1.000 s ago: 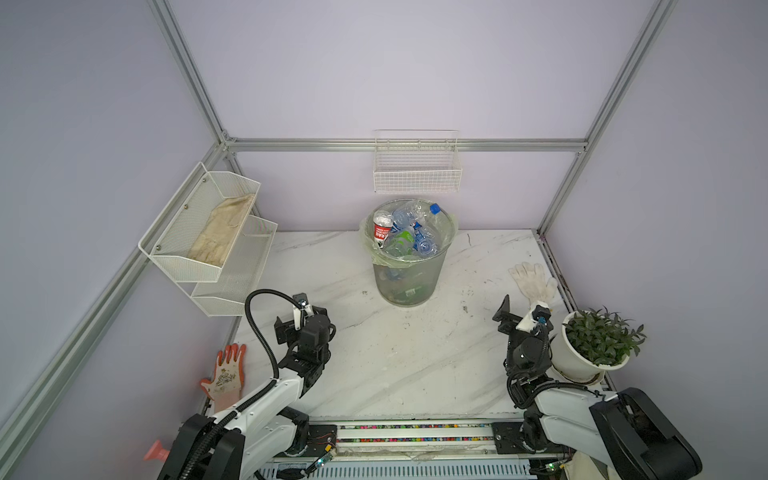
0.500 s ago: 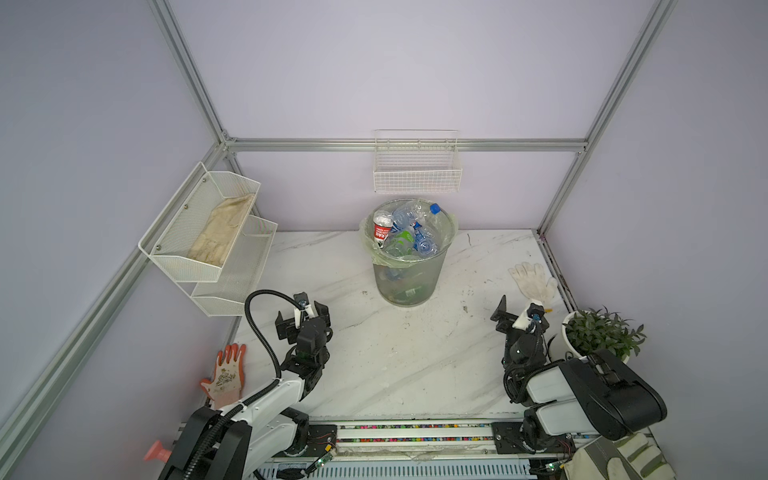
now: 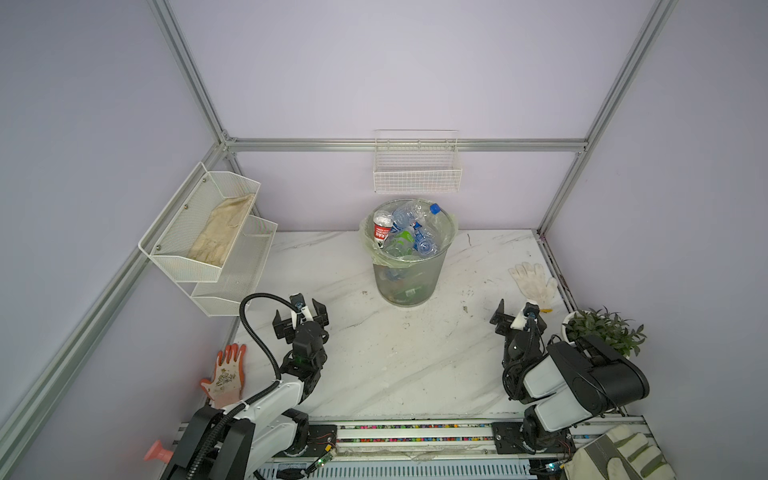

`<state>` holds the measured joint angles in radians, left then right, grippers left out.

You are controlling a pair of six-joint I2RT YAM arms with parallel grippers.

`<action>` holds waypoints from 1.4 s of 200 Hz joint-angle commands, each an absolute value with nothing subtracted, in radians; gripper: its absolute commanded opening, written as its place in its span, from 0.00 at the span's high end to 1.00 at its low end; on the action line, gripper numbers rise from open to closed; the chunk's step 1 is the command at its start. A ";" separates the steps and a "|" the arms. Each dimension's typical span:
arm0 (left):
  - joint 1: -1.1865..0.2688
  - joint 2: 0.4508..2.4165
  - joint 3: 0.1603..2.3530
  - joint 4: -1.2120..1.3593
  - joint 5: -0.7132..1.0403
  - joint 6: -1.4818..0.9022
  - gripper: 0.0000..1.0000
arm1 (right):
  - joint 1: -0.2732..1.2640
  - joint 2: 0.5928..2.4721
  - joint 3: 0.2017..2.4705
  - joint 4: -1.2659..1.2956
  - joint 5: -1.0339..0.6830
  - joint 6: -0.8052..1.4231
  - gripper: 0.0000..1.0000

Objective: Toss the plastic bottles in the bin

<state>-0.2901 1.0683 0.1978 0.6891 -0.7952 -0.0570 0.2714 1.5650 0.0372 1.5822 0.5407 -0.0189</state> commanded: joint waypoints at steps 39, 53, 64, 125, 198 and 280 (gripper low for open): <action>-0.251 1.094 0.166 0.805 -0.758 -0.048 0.00 | 0.242 1.618 0.082 1.870 0.515 -0.018 0.03; -0.240 1.098 0.166 0.808 -0.749 -0.053 0.00 | 0.223 1.669 0.113 1.870 0.514 -0.011 0.03; -0.234 1.098 0.166 0.809 -0.744 -0.058 0.00 | 0.219 1.723 0.139 1.871 0.506 -0.011 0.03; -0.201 1.116 0.158 0.847 -0.715 -0.068 0.00 | 0.218 1.827 0.197 1.871 0.379 -0.076 0.03; -0.131 1.154 0.153 0.914 -0.628 -0.093 0.00 | 0.218 1.834 0.209 1.870 0.380 -0.084 0.03; -0.091 1.252 0.166 1.027 -0.592 -0.100 0.00 | 0.218 1.839 0.214 1.870 0.381 -0.087 0.03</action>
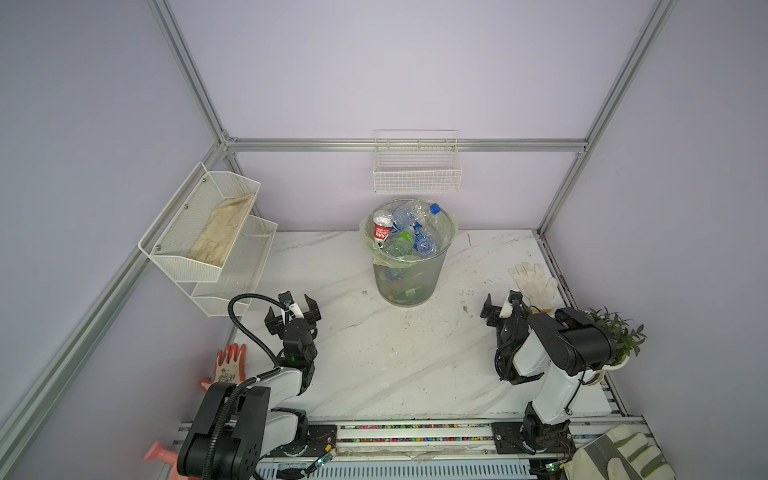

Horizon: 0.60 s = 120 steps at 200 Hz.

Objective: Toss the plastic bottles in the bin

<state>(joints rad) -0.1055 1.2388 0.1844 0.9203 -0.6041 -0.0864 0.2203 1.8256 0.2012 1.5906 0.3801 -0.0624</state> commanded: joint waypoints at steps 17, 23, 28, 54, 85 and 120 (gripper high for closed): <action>-0.070 1.334 0.119 1.181 -0.576 -0.118 0.00 | 0.217 1.839 0.215 1.870 0.380 -0.086 0.03; -0.048 1.417 0.100 1.316 -0.550 -0.133 0.00 | 0.218 1.839 0.216 1.870 0.380 -0.088 0.03; -0.037 1.492 0.086 1.430 -0.513 -0.106 0.00 | 0.217 1.839 0.216 1.870 0.380 -0.089 0.03; -0.033 1.502 0.110 1.413 -0.384 -0.030 0.00 | 0.217 1.842 0.217 1.869 0.380 -0.090 0.03; -0.034 1.545 0.144 1.400 -0.311 0.005 0.00 | 0.217 1.845 0.222 1.870 0.379 -0.091 0.03; -0.028 1.596 0.208 1.329 -0.292 0.013 0.00 | 0.218 1.862 0.253 1.868 0.395 -0.119 0.02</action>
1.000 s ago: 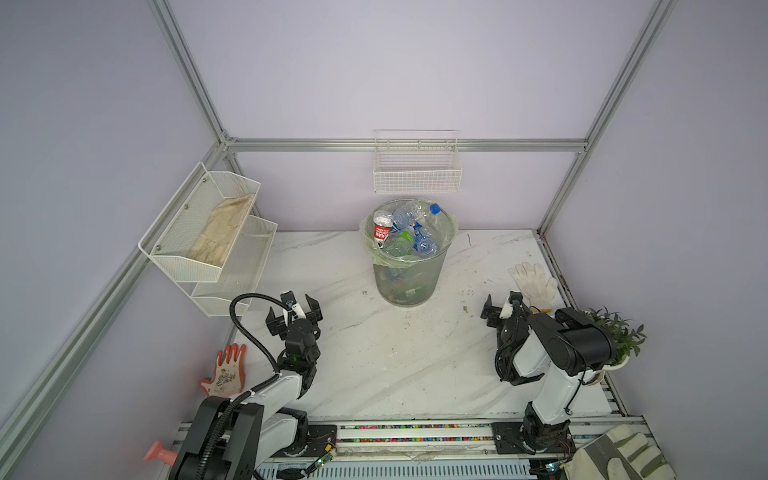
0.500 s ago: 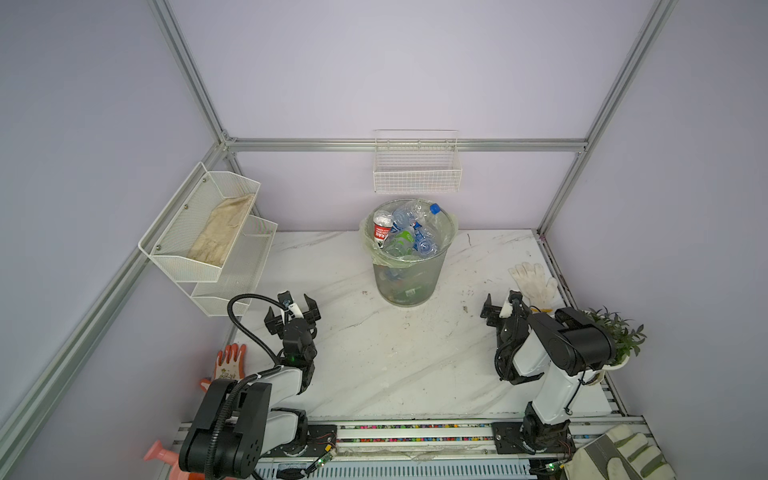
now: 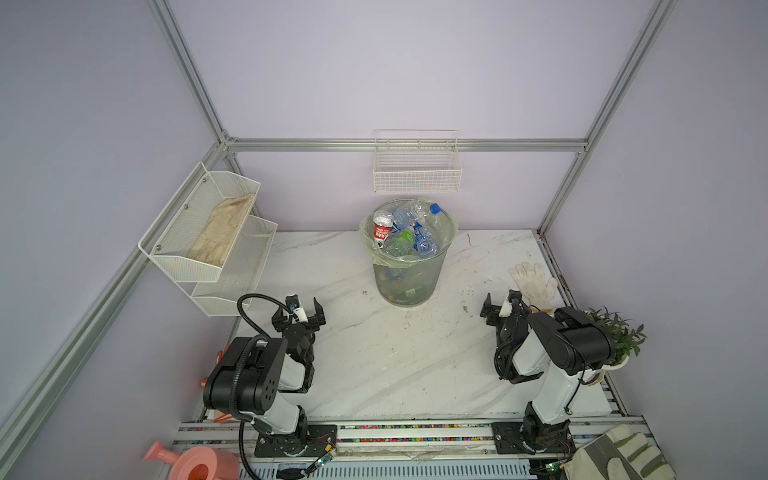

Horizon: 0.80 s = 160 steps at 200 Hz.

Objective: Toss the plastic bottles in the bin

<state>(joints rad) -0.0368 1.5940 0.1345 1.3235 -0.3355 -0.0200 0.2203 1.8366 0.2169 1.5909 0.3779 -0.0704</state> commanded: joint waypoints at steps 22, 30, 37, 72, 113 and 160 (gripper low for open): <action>-0.028 1.578 0.271 1.173 -0.305 0.004 0.00 | 0.218 1.822 0.304 1.719 0.405 -0.113 0.02; -0.028 1.577 0.296 1.124 -0.312 0.000 0.00 | 0.218 1.810 0.326 1.662 0.392 -0.113 0.02; -0.026 1.578 0.315 1.086 -0.316 -0.002 0.00 | 0.217 1.812 0.344 1.628 0.395 -0.108 0.02; -0.019 1.577 0.348 1.020 -0.312 -0.015 0.00 | 0.173 1.801 0.438 1.426 0.362 -0.044 0.02; 0.017 1.569 0.360 0.982 -0.264 -0.045 0.00 | 0.122 1.790 0.464 1.350 0.300 -0.003 0.03; 0.021 1.559 0.324 1.037 -0.282 -0.074 0.00 | 0.123 1.787 0.454 1.373 0.314 -0.029 0.03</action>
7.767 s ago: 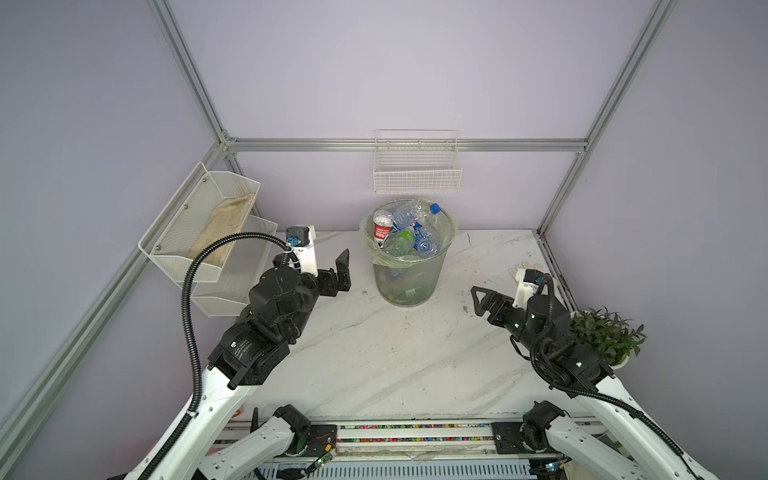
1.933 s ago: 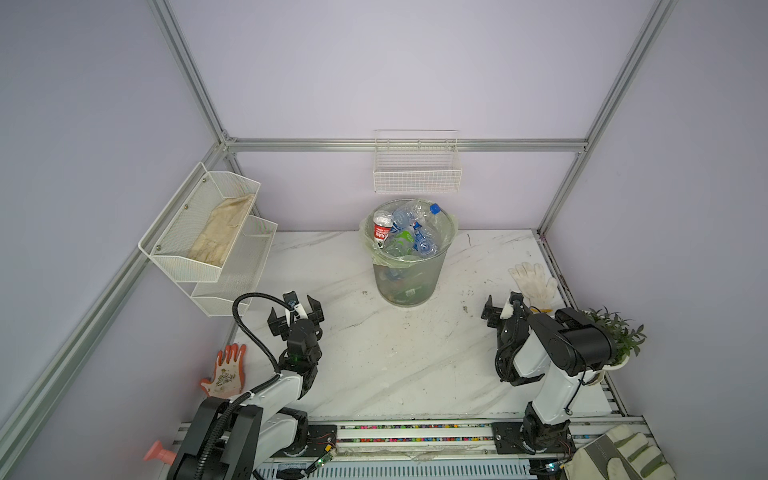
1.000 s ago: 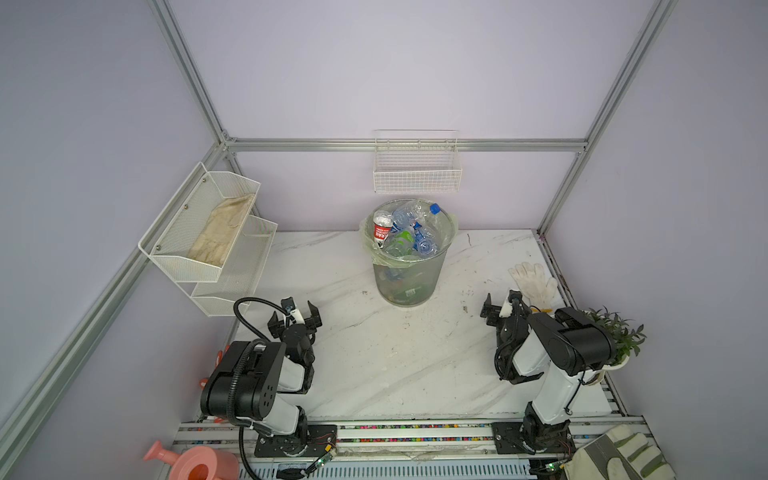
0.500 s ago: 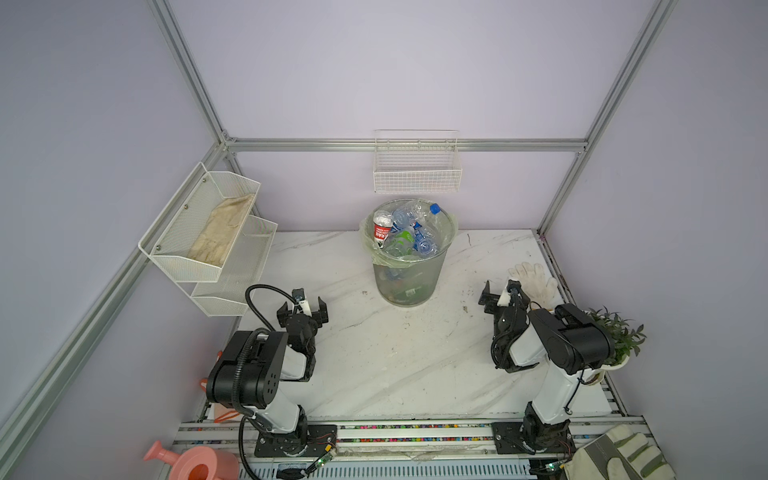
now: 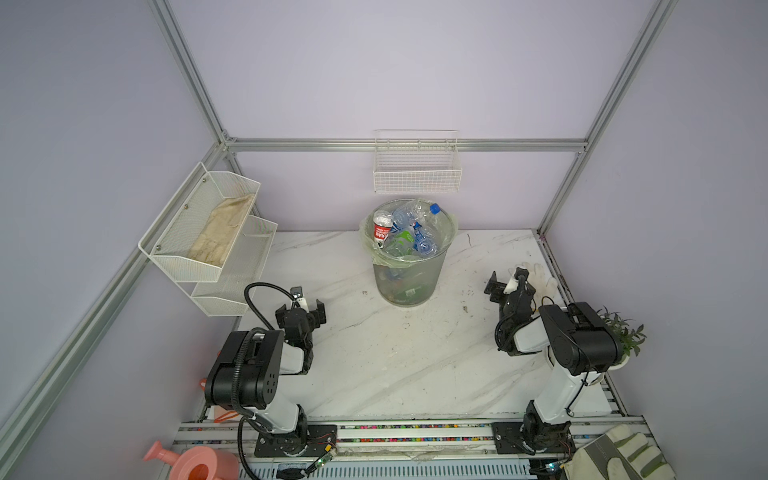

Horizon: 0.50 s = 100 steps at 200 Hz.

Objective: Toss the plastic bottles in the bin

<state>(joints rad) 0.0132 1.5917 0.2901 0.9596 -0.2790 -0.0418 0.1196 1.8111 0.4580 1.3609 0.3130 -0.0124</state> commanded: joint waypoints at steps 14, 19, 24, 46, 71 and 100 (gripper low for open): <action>0.020 1.554 0.275 1.121 -0.298 -0.086 0.00 | 0.122 1.786 0.450 1.380 0.356 -0.019 0.03; 0.020 1.555 0.259 1.154 -0.314 -0.090 0.00 | 0.122 1.784 0.449 1.382 0.372 -0.013 0.03; 0.020 1.560 0.249 1.179 -0.316 -0.091 0.00 | 0.123 1.785 0.444 1.391 0.392 -0.005 0.03; 0.020 1.576 0.279 1.149 -0.205 -0.041 0.00 | 0.122 1.784 0.435 1.407 0.391 0.000 0.03; 0.020 1.556 0.366 0.948 -0.051 0.017 0.00 | 0.126 1.785 0.443 1.392 0.404 -0.003 0.02; 0.024 1.569 0.386 0.927 -0.078 0.001 0.00 | 0.125 1.788 0.449 1.386 0.397 -0.007 0.02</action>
<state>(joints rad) 0.0139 1.5837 0.3080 0.9470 -0.1230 -0.0208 0.1207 1.8099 0.4446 1.3651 0.3794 -0.0078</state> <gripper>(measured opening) 0.997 0.976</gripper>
